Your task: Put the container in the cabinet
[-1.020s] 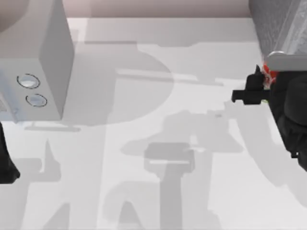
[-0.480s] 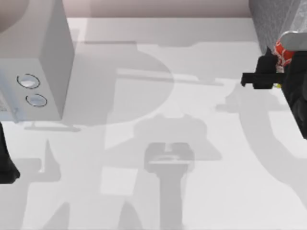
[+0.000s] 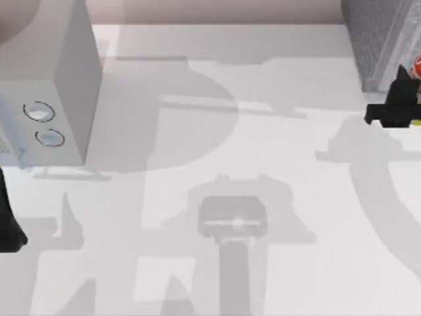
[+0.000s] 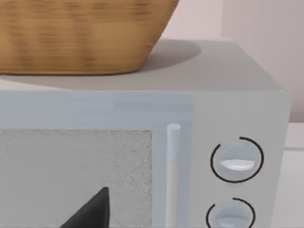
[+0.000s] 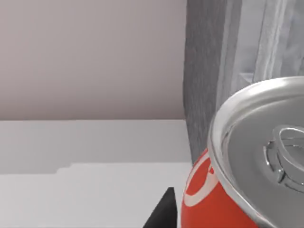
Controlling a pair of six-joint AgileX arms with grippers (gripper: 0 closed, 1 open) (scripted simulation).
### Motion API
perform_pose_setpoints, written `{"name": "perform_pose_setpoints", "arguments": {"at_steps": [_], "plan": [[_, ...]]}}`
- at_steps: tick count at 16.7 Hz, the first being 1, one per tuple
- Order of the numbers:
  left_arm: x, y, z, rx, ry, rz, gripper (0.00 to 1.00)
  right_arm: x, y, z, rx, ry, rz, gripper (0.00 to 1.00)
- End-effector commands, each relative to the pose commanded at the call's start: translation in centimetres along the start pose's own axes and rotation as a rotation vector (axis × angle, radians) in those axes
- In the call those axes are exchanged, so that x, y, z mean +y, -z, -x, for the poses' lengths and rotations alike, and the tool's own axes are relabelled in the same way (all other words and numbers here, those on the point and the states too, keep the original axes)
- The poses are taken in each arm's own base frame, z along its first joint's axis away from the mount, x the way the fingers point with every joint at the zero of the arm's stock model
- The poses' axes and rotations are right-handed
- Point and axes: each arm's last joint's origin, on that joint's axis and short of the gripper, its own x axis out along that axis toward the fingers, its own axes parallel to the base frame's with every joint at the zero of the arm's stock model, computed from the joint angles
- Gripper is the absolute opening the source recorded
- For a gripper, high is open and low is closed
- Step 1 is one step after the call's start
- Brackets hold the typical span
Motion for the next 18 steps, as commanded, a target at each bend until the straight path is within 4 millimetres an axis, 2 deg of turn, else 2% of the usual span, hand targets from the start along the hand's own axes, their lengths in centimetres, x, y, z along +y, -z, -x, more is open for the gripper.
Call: {"name": "perform_pose_setpoints", "arguments": {"at_steps": [5,7,9,11,14,18], "plan": [[0.0,0.0,0.0,0.000,0.000,0.000,1.00,-4.3,-1.0,6.5,-0.103,0.000,-0.022,0.00],[0.0,0.0,0.0,0.000,0.000,0.000,1.00,-5.8,-0.4,9.4,-0.165,-0.003,-0.028,0.00],[0.0,0.0,0.0,0.000,0.000,0.000,1.00,-6.8,1.0,11.4,-0.199,-0.006,-0.023,0.00],[0.0,0.0,0.0,0.000,0.000,0.000,1.00,-7.4,2.9,12.5,-0.207,-0.008,-0.013,0.00],[0.0,0.0,0.0,0.000,0.000,0.000,1.00,-8.0,5.4,13.1,-0.193,-0.011,0.000,0.00],[0.0,0.0,0.0,0.000,0.000,0.000,1.00,-8.2,6.7,13.1,-0.175,-0.013,0.006,0.00]]}}
